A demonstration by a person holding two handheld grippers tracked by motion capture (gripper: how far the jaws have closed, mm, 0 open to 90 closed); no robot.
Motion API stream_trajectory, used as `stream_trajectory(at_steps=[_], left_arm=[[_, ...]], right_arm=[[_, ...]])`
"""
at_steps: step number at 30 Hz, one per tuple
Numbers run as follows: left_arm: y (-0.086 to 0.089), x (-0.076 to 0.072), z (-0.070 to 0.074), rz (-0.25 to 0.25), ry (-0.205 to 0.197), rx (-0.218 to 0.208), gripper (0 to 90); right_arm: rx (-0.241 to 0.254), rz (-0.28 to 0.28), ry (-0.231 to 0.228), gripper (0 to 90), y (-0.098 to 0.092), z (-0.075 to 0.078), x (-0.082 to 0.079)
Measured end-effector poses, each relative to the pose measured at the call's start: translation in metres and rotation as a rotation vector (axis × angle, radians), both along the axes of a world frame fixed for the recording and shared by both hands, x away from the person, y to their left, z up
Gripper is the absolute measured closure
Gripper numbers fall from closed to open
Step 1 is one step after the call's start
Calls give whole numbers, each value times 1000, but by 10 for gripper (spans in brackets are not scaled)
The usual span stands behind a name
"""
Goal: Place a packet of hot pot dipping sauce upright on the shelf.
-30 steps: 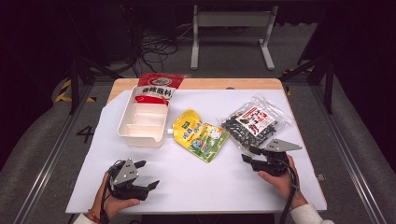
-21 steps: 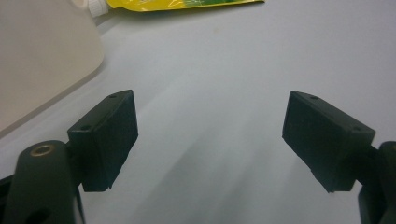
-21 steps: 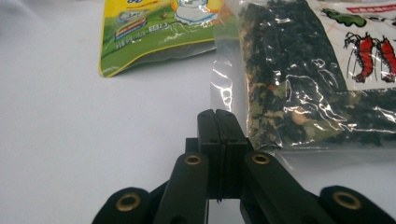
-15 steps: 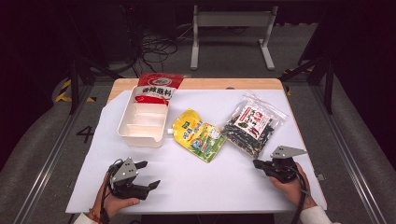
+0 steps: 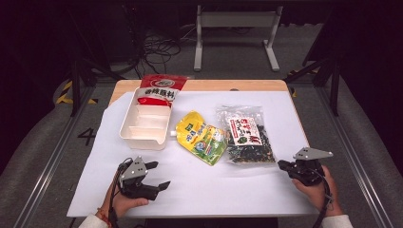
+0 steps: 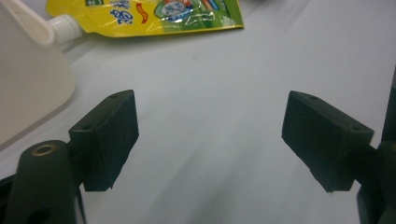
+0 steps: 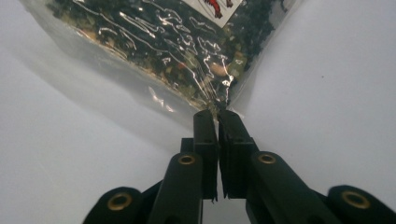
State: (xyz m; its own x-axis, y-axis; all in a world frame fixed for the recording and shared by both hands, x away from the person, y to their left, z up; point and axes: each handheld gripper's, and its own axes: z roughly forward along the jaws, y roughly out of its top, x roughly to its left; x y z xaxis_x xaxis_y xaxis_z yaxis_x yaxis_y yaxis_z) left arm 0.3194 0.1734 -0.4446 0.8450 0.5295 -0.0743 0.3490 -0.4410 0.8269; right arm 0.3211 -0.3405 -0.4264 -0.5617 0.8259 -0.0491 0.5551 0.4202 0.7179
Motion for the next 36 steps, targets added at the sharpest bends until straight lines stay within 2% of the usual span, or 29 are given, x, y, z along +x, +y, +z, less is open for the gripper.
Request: stream_trajectory(at_steps=[2,3,4,5,6,7,8,10,11,12,13,14,15,16,18,20,21,22,26,28,30,31,32,33,34,35,36], left_arm=[[-2,3,1,-7,1,3,192],[-11,10,2,-17,14,-10,191],[-11,10,2,-17,14,-10,191],[-15,14,3,-23,20,-19,190],[-23,21,5,-39,25,-24,188],[-23,21,5,-39,25,-24,188],[-32,28,6,-49,34,-34,188],[-37,32,7,-57,38,-39,185],[-44,38,9,-65,50,-50,185],[-56,48,11,-80,61,-60,180],[-56,48,11,-80,61,-60,178],[-68,56,12,-100,86,-69,169],[-76,61,13,-103,86,-63,165],[-76,61,13,-103,86,-63,164],[-98,79,14,-112,100,-86,161],[-102,84,14,-112,111,-91,159],[-117,98,12,-110,125,-86,152],[-117,98,12,-110,125,-86,153],[-138,121,5,-100,173,-95,149],[-148,131,1,-94,217,-111,139],[-152,134,-1,-90,215,-106,143],[-159,137,-5,-86,197,-81,146],[-161,138,-7,-85,200,-91,144],[-162,141,-7,-86,223,-108,142],[-163,145,-5,-89,247,-154,148],[-163,145,-5,-89,247,-154,170],[-165,148,-4,-93,254,-172,178]], right_arm=[[15,-16,-17,753,0,3,1],[55,-23,-35,717,0,8,3],[55,-23,-35,717,0,8,3],[96,-72,-64,531,1,11,7],[135,-86,-53,548,2,11,11],[135,-86,-53,548,2,11,11],[156,-84,-35,497,7,6,20],[163,-90,-22,464,8,4,23],[176,-95,7,423,10,-1,28],[168,-83,71,431,15,-11,36],[168,-83,71,431,15,-11,36],[112,-77,93,364,22,-22,40],[108,-73,86,363,23,-23,41],[93,-61,85,365,24,-23,41],[89,-51,81,366,24,-23,41],[91,-49,74,366,23,-24,40],[75,-34,64,367,24,-24,40],[75,-34,64,367,24,-24,40],[44,-11,42,370,25,-25,39],[36,5,30,374,25,-26,38],[33,17,25,376,25,-27,38],[21,33,15,382,26,-27,38],[16,39,12,382,26,-27,38],[14,43,10,383,26,-27,38],[13,46,6,385,26,-27,38],[13,46,6,385,26,-27,38],[16,58,-1,386,25,-28,38]])
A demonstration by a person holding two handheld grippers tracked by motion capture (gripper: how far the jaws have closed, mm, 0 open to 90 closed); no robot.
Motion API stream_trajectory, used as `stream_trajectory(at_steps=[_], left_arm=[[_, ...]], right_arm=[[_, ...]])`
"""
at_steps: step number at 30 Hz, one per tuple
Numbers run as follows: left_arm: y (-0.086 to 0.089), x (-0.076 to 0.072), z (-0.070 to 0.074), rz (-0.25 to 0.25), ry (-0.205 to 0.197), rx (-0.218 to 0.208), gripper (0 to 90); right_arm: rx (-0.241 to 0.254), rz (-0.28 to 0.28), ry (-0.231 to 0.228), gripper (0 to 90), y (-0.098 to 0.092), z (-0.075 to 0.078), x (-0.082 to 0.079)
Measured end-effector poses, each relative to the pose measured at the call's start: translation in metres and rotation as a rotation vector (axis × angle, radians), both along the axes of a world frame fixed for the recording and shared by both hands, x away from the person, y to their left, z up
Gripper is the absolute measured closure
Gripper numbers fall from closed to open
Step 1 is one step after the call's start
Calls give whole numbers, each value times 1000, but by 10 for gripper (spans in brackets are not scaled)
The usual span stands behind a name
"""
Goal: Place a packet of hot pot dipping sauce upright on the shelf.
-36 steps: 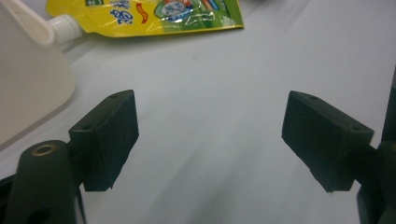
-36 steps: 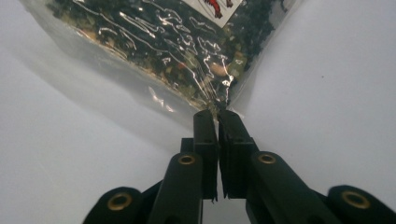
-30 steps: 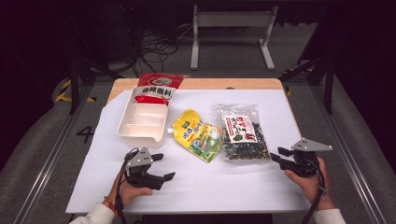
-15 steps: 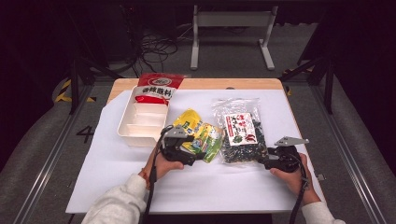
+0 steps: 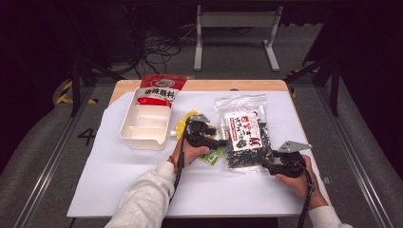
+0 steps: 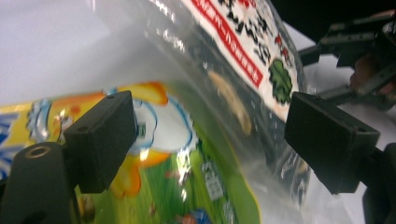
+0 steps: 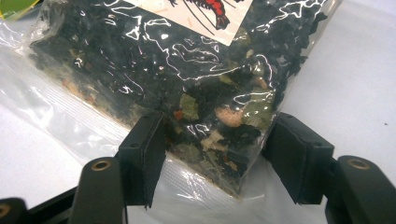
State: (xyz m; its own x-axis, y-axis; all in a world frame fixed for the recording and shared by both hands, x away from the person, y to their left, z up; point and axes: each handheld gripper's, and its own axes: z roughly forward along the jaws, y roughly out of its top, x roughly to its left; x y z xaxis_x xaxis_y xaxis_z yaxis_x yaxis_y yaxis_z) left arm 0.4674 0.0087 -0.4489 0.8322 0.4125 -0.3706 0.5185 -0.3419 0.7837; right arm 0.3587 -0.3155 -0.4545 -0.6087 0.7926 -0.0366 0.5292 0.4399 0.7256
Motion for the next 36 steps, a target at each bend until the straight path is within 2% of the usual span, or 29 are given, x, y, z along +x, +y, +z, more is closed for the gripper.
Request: stream_trajectory(at_steps=[2,7,9,10,11,12,14,15,16,18,20,22,24,25,27,28,31,34,36], left_arm=[[-8,0,1,-8,-16,30,187],[-26,-1,1,-47,10,8,225],[-31,-3,1,-55,-5,29,303],[-32,-4,0,-56,-2,25,352],[-31,-5,1,-53,6,11,379],[-29,-5,2,-53,-6,-18,429],[-21,-4,4,-71,3,-91,573],[-18,-6,6,-83,0,-118,618],[-16,-8,8,-90,-11,-130,660],[-14,-12,12,-109,-35,-160,726],[-13,-20,19,-130,-52,-208,764],[-13,-27,24,-139,-87,-200,774],[-13,-31,27,-149,-97,-204,780],[-12,-37,32,-153,-119,-198,781],[-11,-39,34,-155,-122,-197,781],[-10,-42,37,-157,-140,-192,781],[-3,-48,45,-144,-187,-170,783],[7,-49,51,-129,-203,-164,784],[18,-50,55,-109,-222,-158,785]], right_arm=[[-3,5,-3,388,0,0,0],[-9,28,-18,395,0,0,0],[-18,36,-30,398,1,0,-1],[-22,40,-35,398,1,0,-2],[-27,40,-41,400,2,0,-2],[-28,39,-45,402,2,0,-3],[-28,39,-53,402,2,0,-4],[-29,42,-57,400,2,0,-5],[-27,45,-61,398,2,0,-5],[-20,42,-62,392,3,0,-7],[-12,46,-63,369,3,1,-9],[8,48,-62,351,1,5,-13],[27,39,-60,306,-1,8,-16],[41,38,-60,310,-3,10,-19],[49,45,-67,302,-5,12,-22],[49,45,-67,302,-5,12,-22],[71,56,-86,285,-7,18,-29],[98,57,-108,264,-11,24,-33],[115,47,-140,264,-12,27,-37]])
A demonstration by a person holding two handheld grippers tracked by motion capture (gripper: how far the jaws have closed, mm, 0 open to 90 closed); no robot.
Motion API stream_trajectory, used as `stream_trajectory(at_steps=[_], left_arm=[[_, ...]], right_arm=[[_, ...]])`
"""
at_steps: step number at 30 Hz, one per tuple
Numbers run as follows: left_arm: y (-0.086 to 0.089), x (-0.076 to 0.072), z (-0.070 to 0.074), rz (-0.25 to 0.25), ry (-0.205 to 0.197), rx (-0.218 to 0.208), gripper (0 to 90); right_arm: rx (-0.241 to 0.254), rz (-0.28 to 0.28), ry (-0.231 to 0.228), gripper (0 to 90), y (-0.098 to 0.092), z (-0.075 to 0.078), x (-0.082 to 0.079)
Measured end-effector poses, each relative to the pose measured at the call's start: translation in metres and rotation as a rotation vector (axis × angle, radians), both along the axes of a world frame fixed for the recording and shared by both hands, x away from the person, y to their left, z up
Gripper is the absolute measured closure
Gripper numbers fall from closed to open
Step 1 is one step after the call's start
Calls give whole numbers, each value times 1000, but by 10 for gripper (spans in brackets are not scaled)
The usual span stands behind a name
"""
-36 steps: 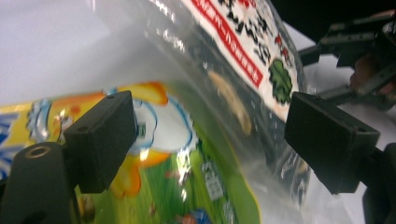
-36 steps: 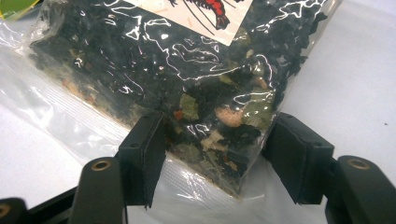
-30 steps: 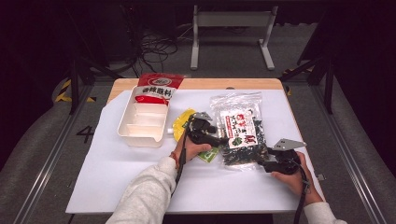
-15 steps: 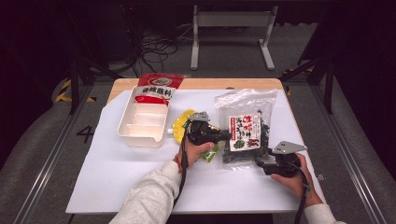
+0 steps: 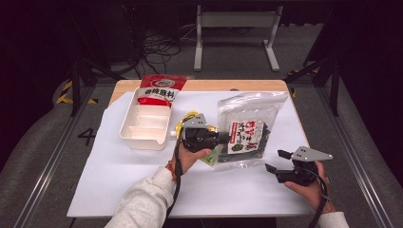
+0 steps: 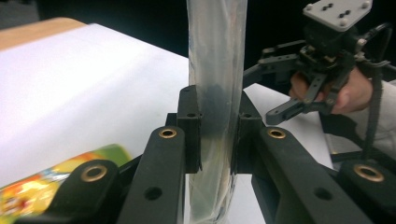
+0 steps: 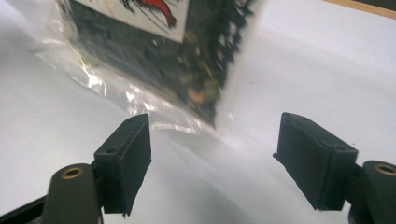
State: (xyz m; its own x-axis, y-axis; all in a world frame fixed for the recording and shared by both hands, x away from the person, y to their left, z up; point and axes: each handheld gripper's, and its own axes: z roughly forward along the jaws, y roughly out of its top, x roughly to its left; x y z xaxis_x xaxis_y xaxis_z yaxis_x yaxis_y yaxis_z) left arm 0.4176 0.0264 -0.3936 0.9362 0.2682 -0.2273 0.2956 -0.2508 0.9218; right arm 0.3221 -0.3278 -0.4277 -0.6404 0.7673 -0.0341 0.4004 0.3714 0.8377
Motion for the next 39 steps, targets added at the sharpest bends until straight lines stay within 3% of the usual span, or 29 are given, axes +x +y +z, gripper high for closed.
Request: stream_trajectory(at_steps=[5,11,25,33,37,39], left_arm=[[20,-4,9,28,-46,0,786],[37,-7,17,57,-56,-14,786],[72,-17,29,110,-110,-29,786],[91,-18,39,139,-143,-34,786],[109,-16,45,142,-157,-94,786],[115,-16,48,152,-171,-91,786]], right_arm=[[-16,-33,1,276,1,-2,-2],[-26,-41,8,275,4,-3,-2],[-49,-5,15,268,13,-10,-11],[-33,0,12,273,12,-7,-12],[-27,-4,16,271,11,-8,-13],[-26,2,15,271,11,-8,-13]])
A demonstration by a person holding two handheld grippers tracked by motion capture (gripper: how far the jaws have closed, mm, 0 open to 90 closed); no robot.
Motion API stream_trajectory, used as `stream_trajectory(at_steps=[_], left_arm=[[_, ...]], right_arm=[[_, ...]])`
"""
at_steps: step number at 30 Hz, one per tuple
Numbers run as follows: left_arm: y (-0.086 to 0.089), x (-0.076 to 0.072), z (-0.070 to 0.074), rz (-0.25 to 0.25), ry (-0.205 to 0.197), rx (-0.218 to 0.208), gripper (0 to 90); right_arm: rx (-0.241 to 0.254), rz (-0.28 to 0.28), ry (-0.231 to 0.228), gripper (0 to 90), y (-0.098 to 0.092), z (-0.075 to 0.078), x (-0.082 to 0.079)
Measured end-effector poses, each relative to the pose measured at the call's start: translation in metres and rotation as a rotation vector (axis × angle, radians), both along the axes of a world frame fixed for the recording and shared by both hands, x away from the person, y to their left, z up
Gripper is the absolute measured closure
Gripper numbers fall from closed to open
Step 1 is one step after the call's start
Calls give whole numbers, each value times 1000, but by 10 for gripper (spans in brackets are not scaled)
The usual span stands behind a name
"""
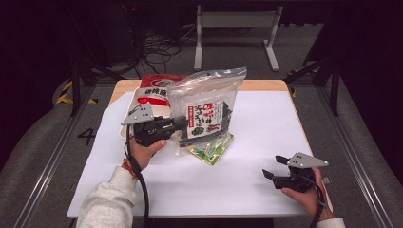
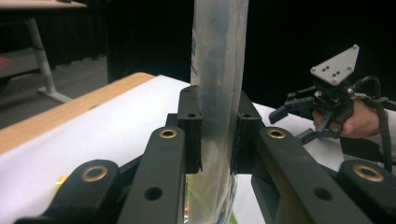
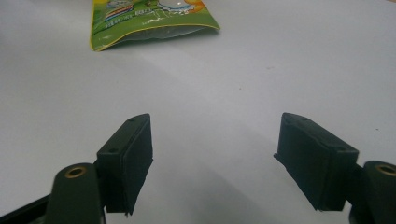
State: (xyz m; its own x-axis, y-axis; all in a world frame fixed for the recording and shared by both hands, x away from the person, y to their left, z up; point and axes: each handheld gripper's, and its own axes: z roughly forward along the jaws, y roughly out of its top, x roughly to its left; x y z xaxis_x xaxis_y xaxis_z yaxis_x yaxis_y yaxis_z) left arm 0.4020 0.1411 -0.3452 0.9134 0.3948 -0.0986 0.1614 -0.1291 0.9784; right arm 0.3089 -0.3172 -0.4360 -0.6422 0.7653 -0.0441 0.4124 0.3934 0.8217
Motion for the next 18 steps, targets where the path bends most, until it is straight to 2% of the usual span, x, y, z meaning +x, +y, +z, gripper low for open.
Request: stream_trajectory(at_steps=[4,8,11,18], left_arm=[[13,3,7,30,-24,13,787],[25,11,7,80,-21,27,787],[33,18,6,107,-9,23,787],[51,29,11,154,-18,33,787]], right_arm=[[-1,-2,8,270,0,-1,-1],[-10,-11,16,276,0,-3,-3],[-15,-14,17,271,0,-4,-5],[-15,-32,27,268,-2,-7,-7]])
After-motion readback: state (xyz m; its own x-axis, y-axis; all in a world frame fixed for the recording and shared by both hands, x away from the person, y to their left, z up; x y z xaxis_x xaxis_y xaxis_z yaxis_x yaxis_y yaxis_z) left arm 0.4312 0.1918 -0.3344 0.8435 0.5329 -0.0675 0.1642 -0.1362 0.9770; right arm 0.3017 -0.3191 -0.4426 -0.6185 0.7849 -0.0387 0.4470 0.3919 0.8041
